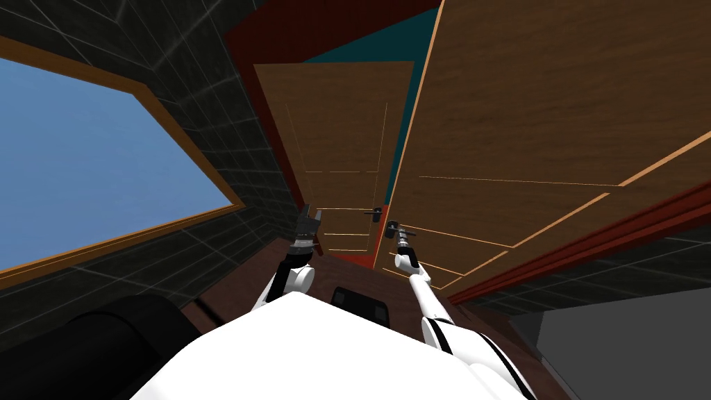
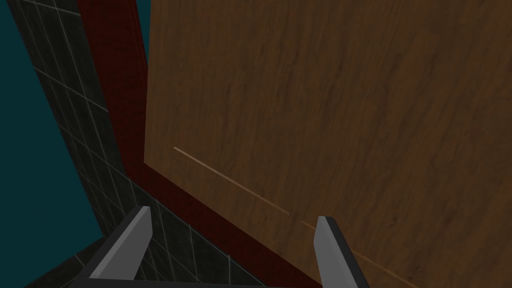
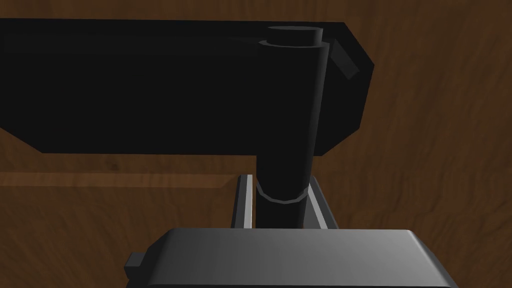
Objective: Push the door open
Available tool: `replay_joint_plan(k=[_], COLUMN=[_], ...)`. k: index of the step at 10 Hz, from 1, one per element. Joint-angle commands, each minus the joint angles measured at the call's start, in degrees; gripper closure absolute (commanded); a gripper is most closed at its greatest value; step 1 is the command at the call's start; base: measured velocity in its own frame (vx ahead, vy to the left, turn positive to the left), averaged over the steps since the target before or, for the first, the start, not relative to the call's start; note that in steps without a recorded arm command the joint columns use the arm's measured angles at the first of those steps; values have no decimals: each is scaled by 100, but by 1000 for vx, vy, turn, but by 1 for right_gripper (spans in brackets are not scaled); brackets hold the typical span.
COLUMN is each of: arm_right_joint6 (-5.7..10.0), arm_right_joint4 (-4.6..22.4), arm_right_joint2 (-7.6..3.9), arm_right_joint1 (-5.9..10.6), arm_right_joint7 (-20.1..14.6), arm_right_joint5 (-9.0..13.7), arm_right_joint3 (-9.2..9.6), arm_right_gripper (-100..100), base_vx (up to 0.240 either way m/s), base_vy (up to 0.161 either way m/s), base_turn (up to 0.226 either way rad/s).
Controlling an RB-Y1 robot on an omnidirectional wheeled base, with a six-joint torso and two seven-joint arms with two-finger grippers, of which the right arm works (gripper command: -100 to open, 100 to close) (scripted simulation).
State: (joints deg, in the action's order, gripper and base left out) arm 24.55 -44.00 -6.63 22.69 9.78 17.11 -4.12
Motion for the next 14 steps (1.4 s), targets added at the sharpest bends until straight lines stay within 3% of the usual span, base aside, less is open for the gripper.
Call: replay_joint_plan(k=[1, 2, 4, 8, 10, 14], arm_right_joint6=[8, 34, 48, 120, 120, 176], arm_right_joint4=[-7, 32, 45, 108, 108, 159], arm_right_joint2=[-7, -46, -65, -156, -156, -227], arm_right_joint1=[5, 1, 2, 11, 11, 19], arm_right_joint7=[2, 48, 68, 165, 165, 241], arm_right_joint5=[0, -21, -30, -73, -73, -108], arm_right_joint3=[-5, -160, -228, -551, -551, -807], arm_right_gripper=[100, 100, 100, 100, 100, 100], base_vx=[0, 11, 19, 23, 9, 14], base_vy=[0, -32, -48, -41, -33, -35], base_turn=[0, 61, 54, 30, -2, 16])
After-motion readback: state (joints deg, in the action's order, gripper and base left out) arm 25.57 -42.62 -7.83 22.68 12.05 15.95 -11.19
